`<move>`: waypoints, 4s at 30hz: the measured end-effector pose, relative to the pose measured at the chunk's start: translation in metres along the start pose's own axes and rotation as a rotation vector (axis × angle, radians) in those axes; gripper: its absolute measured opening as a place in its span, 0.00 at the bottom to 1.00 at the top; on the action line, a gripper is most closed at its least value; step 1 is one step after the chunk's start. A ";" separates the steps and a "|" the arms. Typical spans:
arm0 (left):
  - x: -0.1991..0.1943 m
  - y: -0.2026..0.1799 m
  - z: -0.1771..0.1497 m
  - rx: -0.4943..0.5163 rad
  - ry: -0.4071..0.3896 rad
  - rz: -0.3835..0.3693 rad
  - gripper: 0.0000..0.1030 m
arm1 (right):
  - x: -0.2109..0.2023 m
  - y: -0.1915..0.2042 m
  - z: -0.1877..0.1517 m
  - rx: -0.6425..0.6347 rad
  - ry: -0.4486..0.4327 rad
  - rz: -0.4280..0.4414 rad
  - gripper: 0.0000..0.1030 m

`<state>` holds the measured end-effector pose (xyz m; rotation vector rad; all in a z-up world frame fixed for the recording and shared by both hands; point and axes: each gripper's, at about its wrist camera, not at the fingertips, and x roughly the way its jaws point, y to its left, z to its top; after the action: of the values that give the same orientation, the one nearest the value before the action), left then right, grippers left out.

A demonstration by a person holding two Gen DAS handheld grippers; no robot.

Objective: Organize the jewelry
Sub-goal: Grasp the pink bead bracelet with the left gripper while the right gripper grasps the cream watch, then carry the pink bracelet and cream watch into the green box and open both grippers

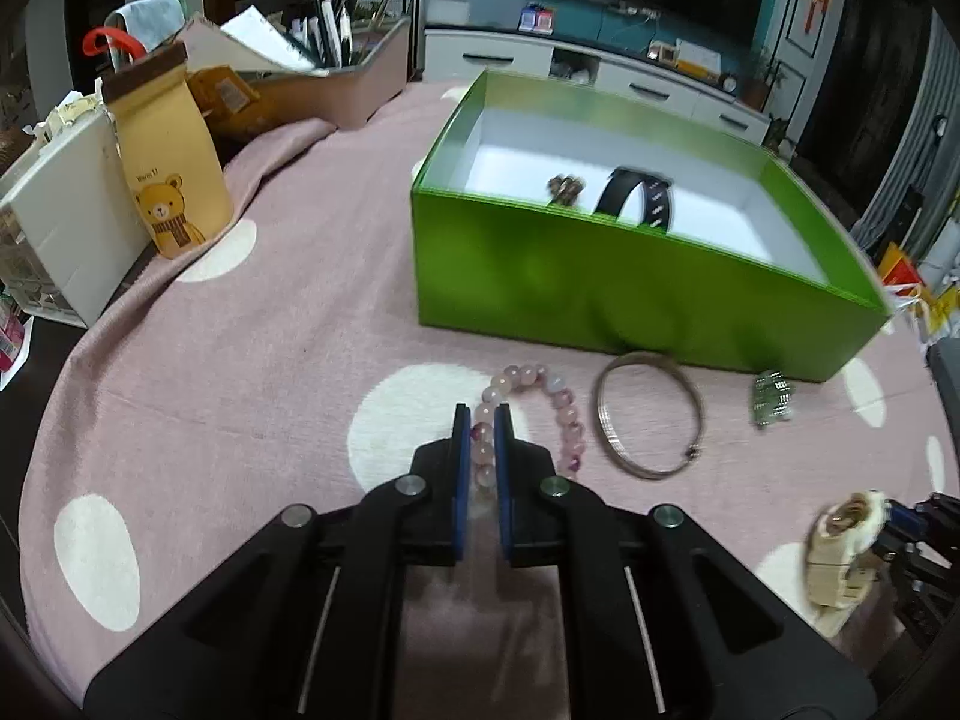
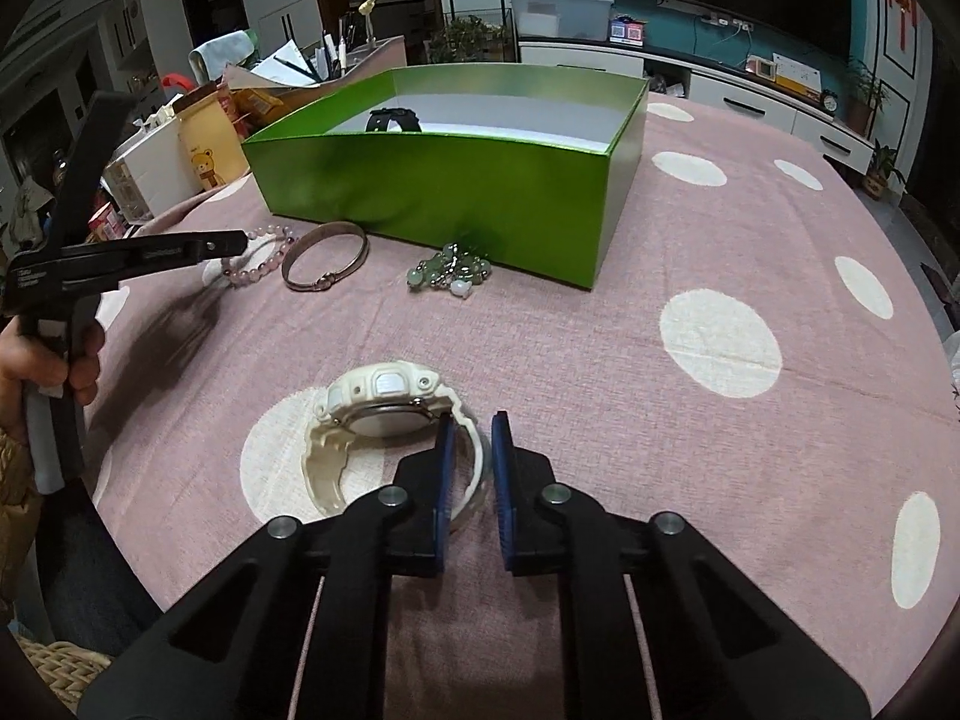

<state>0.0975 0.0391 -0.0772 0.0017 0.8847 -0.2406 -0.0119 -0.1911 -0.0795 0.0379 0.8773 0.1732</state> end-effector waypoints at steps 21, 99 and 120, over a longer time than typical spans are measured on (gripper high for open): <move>-0.082 -0.017 0.014 -0.005 -0.140 -0.068 0.07 | -0.052 -0.001 0.008 0.036 -0.132 -0.015 0.12; 0.067 -0.122 0.155 0.114 0.013 -0.140 0.07 | 0.069 -0.045 0.181 -0.002 -0.089 -0.144 0.15; 0.017 -0.111 0.150 0.099 -0.061 -0.145 0.46 | -0.002 -0.079 0.150 0.161 -0.207 -0.088 0.46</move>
<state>0.1995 -0.0875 0.0164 0.0218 0.8125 -0.4179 0.1125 -0.2631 0.0092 0.1648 0.6834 0.0156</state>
